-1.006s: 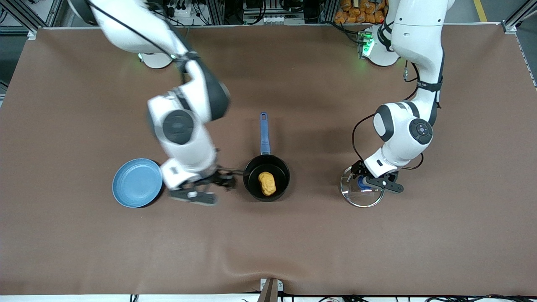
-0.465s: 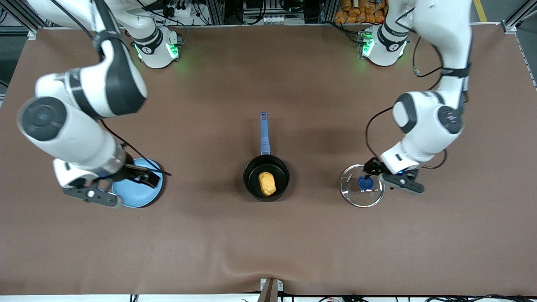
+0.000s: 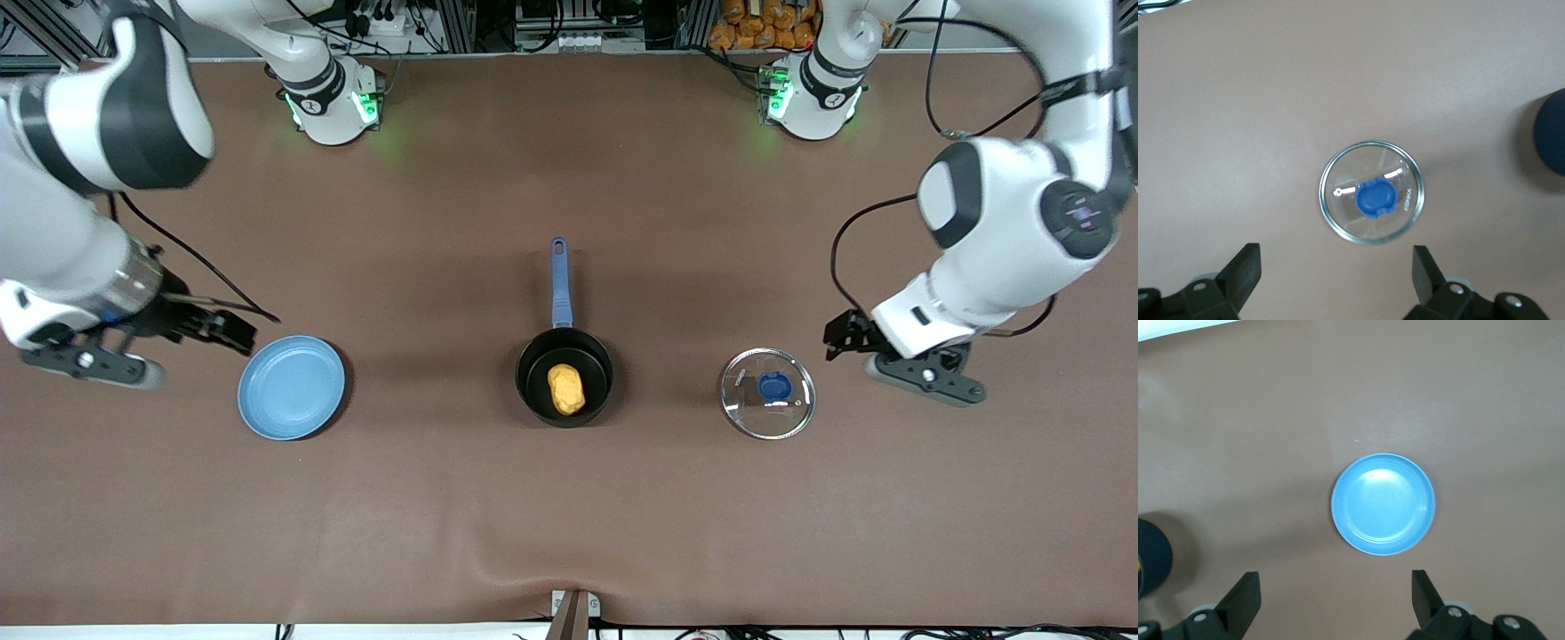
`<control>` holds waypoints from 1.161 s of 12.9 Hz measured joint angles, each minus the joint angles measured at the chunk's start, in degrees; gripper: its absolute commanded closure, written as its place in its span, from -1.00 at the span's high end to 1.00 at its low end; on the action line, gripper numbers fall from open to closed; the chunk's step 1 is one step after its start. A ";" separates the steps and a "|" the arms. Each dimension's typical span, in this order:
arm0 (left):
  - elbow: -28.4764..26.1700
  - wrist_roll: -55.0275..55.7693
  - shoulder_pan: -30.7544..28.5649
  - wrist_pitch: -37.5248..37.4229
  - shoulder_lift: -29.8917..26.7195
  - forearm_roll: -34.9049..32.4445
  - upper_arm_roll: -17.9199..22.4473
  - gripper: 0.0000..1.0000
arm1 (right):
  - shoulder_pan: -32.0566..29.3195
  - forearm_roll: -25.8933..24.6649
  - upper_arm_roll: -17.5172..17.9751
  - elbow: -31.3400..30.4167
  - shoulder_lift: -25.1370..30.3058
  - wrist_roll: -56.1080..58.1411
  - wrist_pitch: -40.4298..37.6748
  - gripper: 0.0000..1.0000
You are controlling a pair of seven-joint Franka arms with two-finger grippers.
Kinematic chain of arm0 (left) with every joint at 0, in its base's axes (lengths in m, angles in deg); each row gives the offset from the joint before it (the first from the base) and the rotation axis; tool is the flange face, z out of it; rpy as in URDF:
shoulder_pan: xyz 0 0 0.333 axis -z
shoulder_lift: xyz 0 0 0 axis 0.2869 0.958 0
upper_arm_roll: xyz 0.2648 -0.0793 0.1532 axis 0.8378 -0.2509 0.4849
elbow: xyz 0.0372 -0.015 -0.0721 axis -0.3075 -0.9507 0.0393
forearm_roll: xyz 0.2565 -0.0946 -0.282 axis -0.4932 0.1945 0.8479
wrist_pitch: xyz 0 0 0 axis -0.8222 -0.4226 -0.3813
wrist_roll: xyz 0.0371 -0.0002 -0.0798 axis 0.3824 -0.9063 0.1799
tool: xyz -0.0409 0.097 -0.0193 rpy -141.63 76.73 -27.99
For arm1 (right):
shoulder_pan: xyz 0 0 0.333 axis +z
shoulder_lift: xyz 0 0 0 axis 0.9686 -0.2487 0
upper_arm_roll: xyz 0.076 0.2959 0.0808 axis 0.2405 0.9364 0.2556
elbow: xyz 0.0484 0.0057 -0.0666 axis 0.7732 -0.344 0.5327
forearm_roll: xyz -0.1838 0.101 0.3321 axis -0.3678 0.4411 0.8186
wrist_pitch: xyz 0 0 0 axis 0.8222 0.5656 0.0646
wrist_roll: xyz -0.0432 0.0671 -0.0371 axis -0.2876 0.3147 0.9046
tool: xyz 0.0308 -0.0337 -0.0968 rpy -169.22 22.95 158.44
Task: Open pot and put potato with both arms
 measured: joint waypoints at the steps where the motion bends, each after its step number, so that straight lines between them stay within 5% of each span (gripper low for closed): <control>1: 2.26 2.31 -0.08 -3.01 -0.52 -1.51 0.01 1.00 | -0.72 0.00 0.01 -1.80 1.92 0.82 0.13 1.00; 5: 9.72 10.53 -1.72 -15.37 -3.44 -4.44 -0.91 1.00 | -2.46 0.00 0.02 -10.84 10.00 3.21 3.48 1.00; 10: 12.34 12.68 -21.43 -19.40 -9.85 -11.49 -21.75 1.00 | -2.46 0.00 0.23 -17.18 18.01 3.26 3.79 1.00; 15: 12.38 12.93 -27.71 -20.33 -15.29 -12.08 -26.87 1.00 | -2.46 0.00 0.28 -18.93 20.05 3.27 3.79 1.00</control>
